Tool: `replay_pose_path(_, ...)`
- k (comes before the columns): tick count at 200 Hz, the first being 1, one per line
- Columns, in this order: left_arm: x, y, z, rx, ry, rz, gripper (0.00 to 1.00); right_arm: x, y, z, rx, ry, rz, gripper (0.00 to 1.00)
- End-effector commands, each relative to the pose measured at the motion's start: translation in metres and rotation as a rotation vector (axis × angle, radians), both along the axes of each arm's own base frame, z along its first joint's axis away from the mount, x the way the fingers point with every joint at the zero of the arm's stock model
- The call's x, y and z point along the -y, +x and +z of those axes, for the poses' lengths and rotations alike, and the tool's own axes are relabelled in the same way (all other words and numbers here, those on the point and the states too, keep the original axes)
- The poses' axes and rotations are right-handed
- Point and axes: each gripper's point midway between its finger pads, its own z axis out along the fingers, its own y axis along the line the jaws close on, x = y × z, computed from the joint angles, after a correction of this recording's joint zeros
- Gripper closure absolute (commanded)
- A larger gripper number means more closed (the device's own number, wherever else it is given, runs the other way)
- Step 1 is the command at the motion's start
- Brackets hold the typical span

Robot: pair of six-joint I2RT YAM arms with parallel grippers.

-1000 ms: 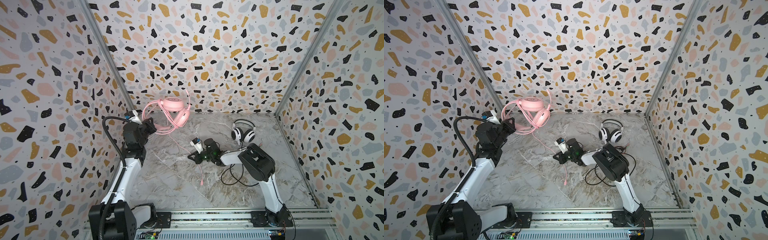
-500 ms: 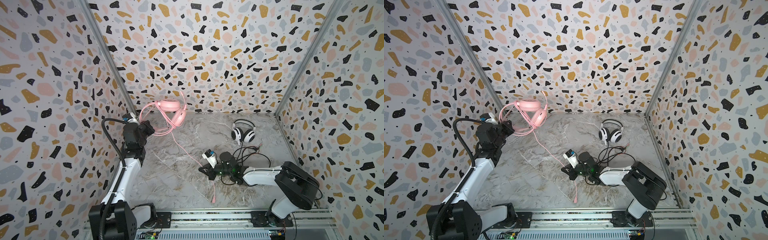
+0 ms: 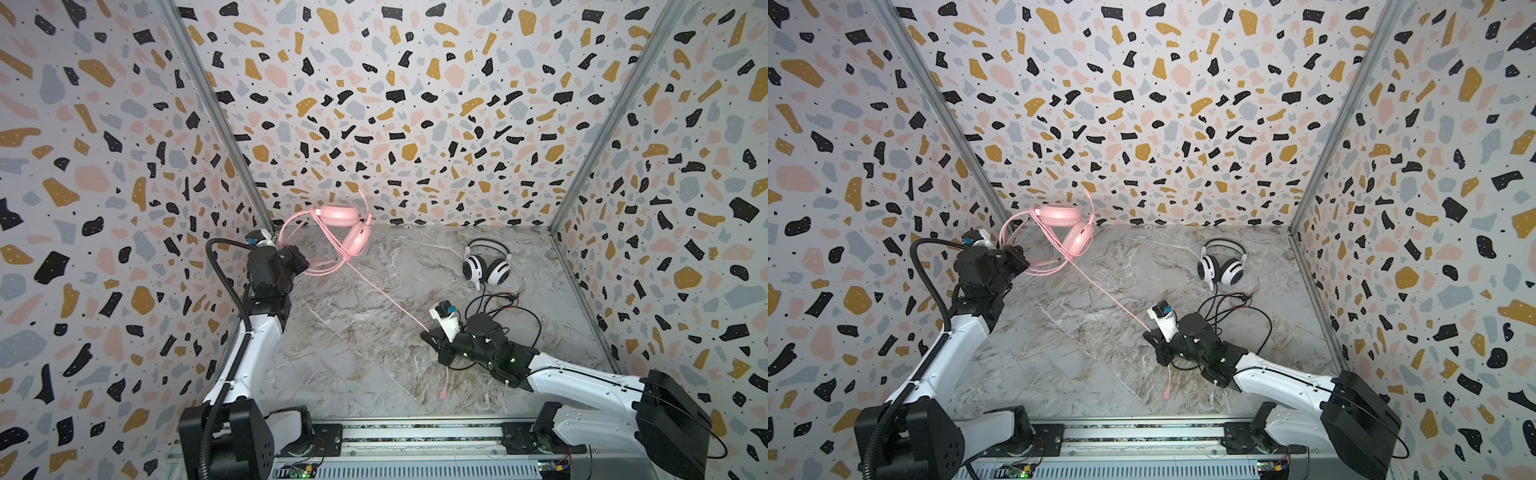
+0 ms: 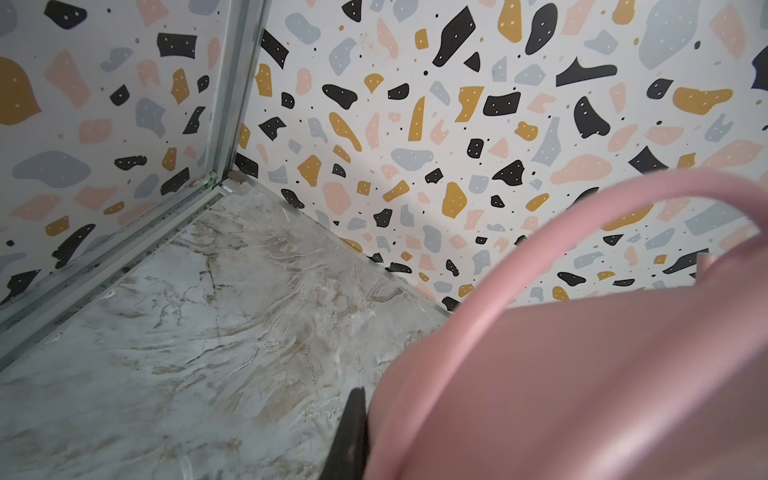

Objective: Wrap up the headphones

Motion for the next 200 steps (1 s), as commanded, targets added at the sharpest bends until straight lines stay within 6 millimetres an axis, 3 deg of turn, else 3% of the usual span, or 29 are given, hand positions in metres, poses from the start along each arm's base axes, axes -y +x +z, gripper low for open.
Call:
replay_pose_path(1,-0.014,0.004,0.042,0.128,0.017,0.066,1.0,0.017,0.006,0.002,0.028,-0.061,-0.062,1.0)
replay_pose_path(40,-0.025,0.004,0.027,0.064,0.035,0.124,1.0,0.019,0.008,0.035,0.073,0.011,-0.075,1.0)
replay_pose_path(79,-0.022,0.009,0.017,0.034,0.021,0.104,1.0,0.022,0.012,0.048,0.102,0.023,-0.1,1.0)
replay_pose_path(101,-0.019,0.015,0.001,-0.023,0.007,0.091,1.0,0.024,0.015,0.061,0.121,0.048,-0.12,1.0)
replay_pose_path(141,-0.004,0.03,-0.02,-0.105,-0.014,0.004,1.0,0.029,0.02,0.091,0.17,0.094,-0.15,1.0)
replay_pose_path(174,0.01,0.031,-0.021,-0.137,0.053,-0.015,1.0,0.031,0.026,0.116,0.222,0.102,-0.171,1.0)
replay_pose_path(200,0.033,0.033,-0.02,-0.156,0.121,-0.061,1.0,0.03,0.029,0.134,0.25,0.109,-0.17,1.0)
